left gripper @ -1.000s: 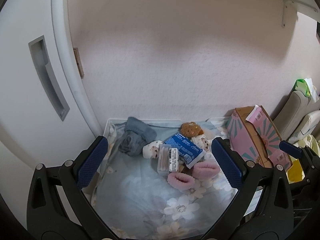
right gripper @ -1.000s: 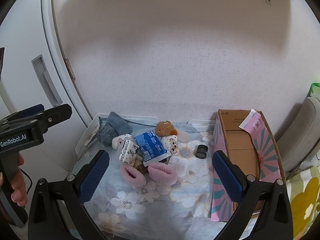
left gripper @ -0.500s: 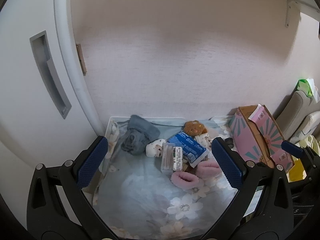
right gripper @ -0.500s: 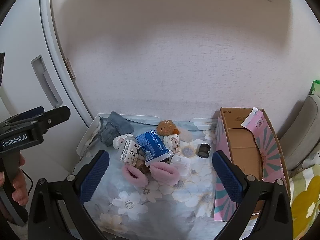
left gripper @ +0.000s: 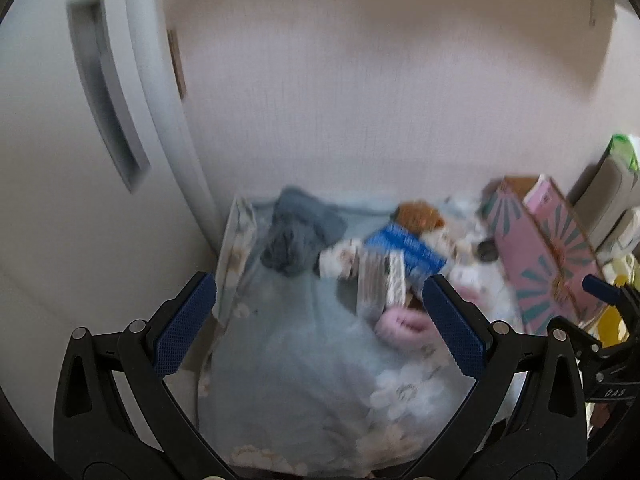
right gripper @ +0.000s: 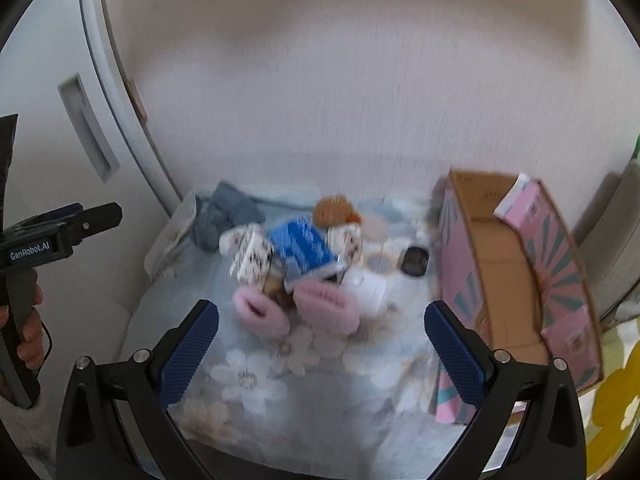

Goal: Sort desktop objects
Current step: 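Grasp the clear cotton-swab box with the left tool while the right tool grasps a pink slipper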

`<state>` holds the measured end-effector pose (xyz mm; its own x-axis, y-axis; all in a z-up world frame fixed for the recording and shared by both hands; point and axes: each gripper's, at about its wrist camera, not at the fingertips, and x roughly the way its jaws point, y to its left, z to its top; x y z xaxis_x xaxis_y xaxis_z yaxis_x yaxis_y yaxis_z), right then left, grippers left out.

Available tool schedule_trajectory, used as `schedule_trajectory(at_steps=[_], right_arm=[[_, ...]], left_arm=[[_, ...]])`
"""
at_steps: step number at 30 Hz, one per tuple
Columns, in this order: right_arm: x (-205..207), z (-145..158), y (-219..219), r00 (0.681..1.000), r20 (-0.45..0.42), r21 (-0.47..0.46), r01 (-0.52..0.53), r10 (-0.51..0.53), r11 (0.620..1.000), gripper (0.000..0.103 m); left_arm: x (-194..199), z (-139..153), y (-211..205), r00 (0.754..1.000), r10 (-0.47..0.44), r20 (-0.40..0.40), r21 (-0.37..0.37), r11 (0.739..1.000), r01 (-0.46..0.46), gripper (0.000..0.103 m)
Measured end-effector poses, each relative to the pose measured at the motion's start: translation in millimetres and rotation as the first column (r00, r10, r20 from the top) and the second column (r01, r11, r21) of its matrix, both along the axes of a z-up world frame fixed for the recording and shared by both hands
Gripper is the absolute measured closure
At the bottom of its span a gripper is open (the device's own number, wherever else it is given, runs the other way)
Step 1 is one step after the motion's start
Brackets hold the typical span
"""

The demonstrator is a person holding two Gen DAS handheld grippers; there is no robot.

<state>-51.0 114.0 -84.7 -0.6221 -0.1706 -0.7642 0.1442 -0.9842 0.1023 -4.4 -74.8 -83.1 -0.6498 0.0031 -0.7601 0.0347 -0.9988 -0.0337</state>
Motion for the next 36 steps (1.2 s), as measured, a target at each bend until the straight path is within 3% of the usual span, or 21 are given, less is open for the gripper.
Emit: schedule_trajectory(at_steps=[6,15,21,24,25,27,28,29,31,32,36], right_arm=[[-12,-39,-2,0.997,0.079,0.015,-0.012,0.010,1.000,0.000],[-41,-105,0,0.994,0.105,0.032,-0.006,0.003,0.999,0.001],[-61,-113,-1,0.996,0.070,0.029,-0.048,0.046,0.998,0.004],[-70,-119,-5,0.995,0.066,0.049,-0.076,0.073,0.996,0.015],[-72,-123,-6,0.994,0.071,0.053,-0.088,0.084,0.995,0.024],[-75,-129,-8,0.991,0.081,0.047,-0.110,0.106,0.993,0.038],[-75,-131,-8,0.990,0.080,0.036,-0.119,0.116,0.992,0.046],[-75,-132,-9,0.989,0.076,0.025,-0.128,0.125,0.992,0.055],[-73,-132,-10,0.987,0.070,0.004,-0.146,0.145,0.989,0.070],[-73,-132,-11,0.987,0.066,0.012,-0.146,0.145,0.989,0.073],[-67,-128,-11,0.988,0.046,0.020,-0.150,0.149,0.989,0.079]], left_arm=[[-14,-41,8,0.994,-0.060,0.087,0.036,0.998,0.057,0.000],[-62,-94,56,0.983,-0.158,0.097,0.042,0.987,0.155,0.002],[-75,-115,74,0.979,-0.181,0.095,0.026,0.983,0.180,0.017],[-79,-123,77,0.979,-0.182,0.094,0.022,0.983,0.181,0.029],[-80,-126,78,0.978,-0.184,0.094,0.020,0.983,0.182,0.033],[-82,-131,80,0.977,-0.190,0.097,0.015,0.982,0.189,0.052],[-81,-132,81,0.978,-0.186,0.094,-0.001,0.982,0.187,0.054],[-81,-132,82,0.978,-0.187,0.088,-0.014,0.982,0.189,0.064],[-80,-130,81,0.977,-0.201,0.077,-0.013,0.979,0.202,0.073],[-80,-129,81,0.976,-0.207,0.068,-0.008,0.978,0.208,0.079],[-79,-126,82,0.975,-0.211,0.067,-0.019,0.977,0.213,0.082]])
